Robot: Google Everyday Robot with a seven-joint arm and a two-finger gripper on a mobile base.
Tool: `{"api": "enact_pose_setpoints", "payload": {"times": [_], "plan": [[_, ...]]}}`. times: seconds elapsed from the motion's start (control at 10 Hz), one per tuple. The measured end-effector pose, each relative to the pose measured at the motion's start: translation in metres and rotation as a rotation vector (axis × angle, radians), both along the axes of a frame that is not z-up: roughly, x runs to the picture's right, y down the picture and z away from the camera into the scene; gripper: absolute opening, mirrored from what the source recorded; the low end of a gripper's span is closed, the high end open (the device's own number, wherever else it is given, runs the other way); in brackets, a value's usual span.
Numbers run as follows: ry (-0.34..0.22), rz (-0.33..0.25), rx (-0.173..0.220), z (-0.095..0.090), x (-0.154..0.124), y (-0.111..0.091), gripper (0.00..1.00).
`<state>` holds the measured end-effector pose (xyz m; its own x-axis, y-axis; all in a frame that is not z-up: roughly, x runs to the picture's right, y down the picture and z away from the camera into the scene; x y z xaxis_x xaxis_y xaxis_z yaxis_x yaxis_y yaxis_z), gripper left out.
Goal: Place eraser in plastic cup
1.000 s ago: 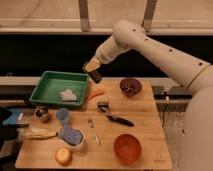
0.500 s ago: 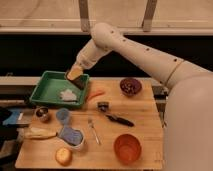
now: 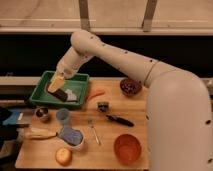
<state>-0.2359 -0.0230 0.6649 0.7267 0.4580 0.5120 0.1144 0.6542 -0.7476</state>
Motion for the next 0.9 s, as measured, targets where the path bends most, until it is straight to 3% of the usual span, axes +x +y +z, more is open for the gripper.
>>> {"api": "enact_pose_setpoints", "payload": {"times": [0.1, 0.6, 0.9], "plan": [[-0.029, -0.028, -0.008, -0.003, -0.009, 0.006, 0.00], [-0.033, -0.037, -0.012, -0.003, -0.010, 0.008, 0.00], [-0.027, -0.055, -0.009, 0.009, -0.020, 0.028, 0.00]]}}
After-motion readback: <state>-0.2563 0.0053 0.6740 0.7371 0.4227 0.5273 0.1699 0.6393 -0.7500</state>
